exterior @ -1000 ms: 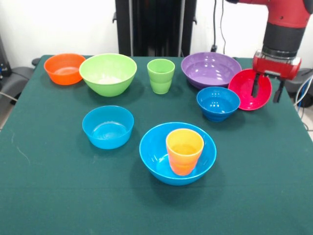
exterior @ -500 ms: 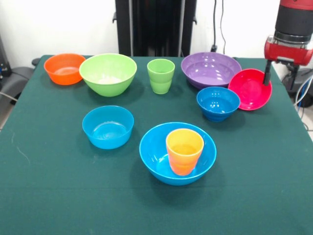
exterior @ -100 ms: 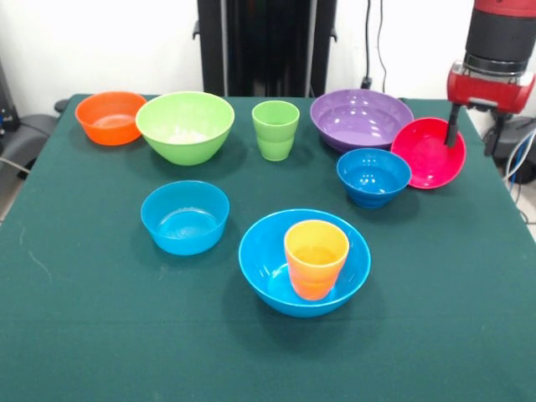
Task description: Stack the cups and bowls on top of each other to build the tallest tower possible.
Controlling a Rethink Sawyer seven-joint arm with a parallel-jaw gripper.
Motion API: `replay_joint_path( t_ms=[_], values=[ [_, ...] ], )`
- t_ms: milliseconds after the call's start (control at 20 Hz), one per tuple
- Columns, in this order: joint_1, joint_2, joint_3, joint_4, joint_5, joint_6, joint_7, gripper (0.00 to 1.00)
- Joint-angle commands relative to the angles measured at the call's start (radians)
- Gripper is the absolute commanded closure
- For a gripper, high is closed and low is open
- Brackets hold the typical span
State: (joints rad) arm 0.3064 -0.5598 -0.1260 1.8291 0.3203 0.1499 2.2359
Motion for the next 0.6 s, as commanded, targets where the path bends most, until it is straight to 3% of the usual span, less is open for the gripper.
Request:
replay_joint_path(
  t_ms=[50, 350, 600],
  values=[
    [-0.042, 0.087, 0.117, 0.075, -0.021, -0.068, 0.145, 0.0],
    [-0.072, 0.121, 0.145, 0.072, -0.036, -0.109, 0.137, 0.0],
    [-0.123, 0.12, 0.213, 0.103, -0.043, -0.114, 0.134, 0.0]
  ],
)
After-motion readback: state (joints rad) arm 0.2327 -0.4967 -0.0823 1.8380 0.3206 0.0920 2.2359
